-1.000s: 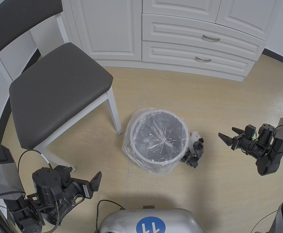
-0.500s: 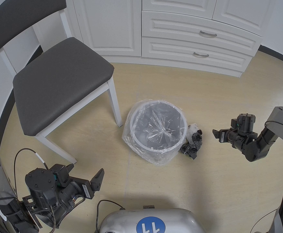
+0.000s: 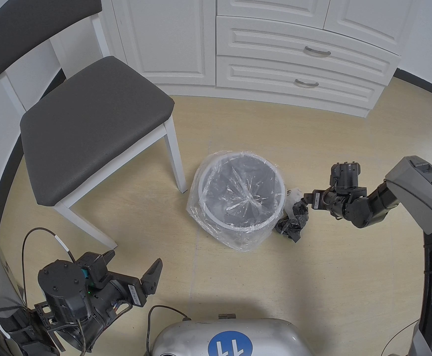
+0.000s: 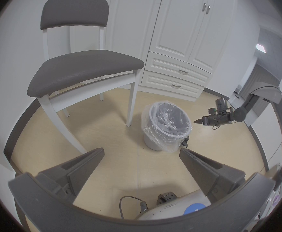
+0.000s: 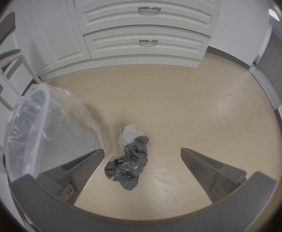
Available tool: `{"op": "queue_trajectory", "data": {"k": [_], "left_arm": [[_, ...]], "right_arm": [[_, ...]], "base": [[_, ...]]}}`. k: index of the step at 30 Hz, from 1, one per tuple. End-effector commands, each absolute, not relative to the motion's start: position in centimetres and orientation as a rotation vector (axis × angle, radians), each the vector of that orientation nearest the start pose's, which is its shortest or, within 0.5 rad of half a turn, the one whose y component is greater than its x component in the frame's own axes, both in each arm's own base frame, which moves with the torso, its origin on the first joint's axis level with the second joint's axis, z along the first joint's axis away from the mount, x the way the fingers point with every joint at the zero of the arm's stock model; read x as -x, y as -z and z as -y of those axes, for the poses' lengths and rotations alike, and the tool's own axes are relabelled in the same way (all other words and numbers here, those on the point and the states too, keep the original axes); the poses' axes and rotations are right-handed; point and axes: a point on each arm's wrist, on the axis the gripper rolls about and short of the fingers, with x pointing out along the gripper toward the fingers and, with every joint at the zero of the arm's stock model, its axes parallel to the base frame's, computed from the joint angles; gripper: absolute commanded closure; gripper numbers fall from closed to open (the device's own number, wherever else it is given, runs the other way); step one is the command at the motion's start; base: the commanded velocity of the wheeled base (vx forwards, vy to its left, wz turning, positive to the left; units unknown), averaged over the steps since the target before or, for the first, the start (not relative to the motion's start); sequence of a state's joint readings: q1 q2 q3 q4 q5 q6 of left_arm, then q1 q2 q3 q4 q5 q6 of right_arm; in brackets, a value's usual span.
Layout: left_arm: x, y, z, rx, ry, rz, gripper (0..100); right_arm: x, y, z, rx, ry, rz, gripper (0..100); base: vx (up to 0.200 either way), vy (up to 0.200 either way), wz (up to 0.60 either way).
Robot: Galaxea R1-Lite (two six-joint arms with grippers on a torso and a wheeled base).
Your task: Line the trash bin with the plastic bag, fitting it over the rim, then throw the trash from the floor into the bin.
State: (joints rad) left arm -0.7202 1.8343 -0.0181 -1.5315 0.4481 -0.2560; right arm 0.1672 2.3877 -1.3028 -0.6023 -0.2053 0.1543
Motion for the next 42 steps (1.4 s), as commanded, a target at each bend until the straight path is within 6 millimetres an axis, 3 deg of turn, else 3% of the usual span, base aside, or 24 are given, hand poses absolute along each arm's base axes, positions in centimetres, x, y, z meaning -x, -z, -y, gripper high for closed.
{"op": "queue_trajectory", "data": {"k": [1, 2, 5, 12, 20, 25, 36, 37, 42], "left_arm": [[-15.9, -7.1, 12.8, 0.048, 0.26, -0.282, 0], [-15.6, -7.4, 12.6, 0.013, 0.276, -0.27, 0], [-15.4, -8.1, 12.4, 0.014, 0.28, -0.236, 0], [-16.3, -7.7, 11.3, -0.066, 0.192, -0.248, 0], [-16.5, -7.6, 11.2, -0.093, 0.162, -0.241, 0], [-16.4, -7.8, 11.2, -0.088, 0.149, -0.23, 0], [-16.3, -7.5, 11.5, -0.097, 0.163, -0.244, 0], [-16.3, -7.5, 11.5, -0.097, 0.163, -0.244, 0], [-16.2, -7.7, 11.5, -0.091, 0.166, -0.236, 0]], "right_arm": [[-46.3, 1.5, -8.9, -0.024, 0.089, -0.551, 0], [-46.2, 2.9, -9.4, -0.01, 0.081, -0.576, 0], [-46.5, 4.3, -9.6, -0.002, 0.081, -0.593, 0], [-47.6, 4.0, -8.8, -0.018, 0.096, -0.561, 0], [-49.4, 6.2, -9.5, -0.034, 0.08, -0.578, 0], [-50.9, 8.2, -10.5, -0.136, 0.092, -0.609, 0], [-51.0, 8.6, -10.8, -0.204, 0.058, -0.667, 0], [-51.0, 8.6, -10.8, -0.204, 0.058, -0.667, 100], [-51.6, 9.1, -10.9, -0.212, 0.047, -0.654, 100]], "base": [[0.0, 0.0, 0.0], [0.0, 0.0, 0.0], [0.0, 0.0, 0.0], [0.0, 0.0, 0.0], [0.0, 0.0, 0.0], [0.0, 0.0, 0.0], [0.0, 0.0, 0.0], [0.0, 0.0, 0.0], [0.0, 0.0, 0.0]]}}
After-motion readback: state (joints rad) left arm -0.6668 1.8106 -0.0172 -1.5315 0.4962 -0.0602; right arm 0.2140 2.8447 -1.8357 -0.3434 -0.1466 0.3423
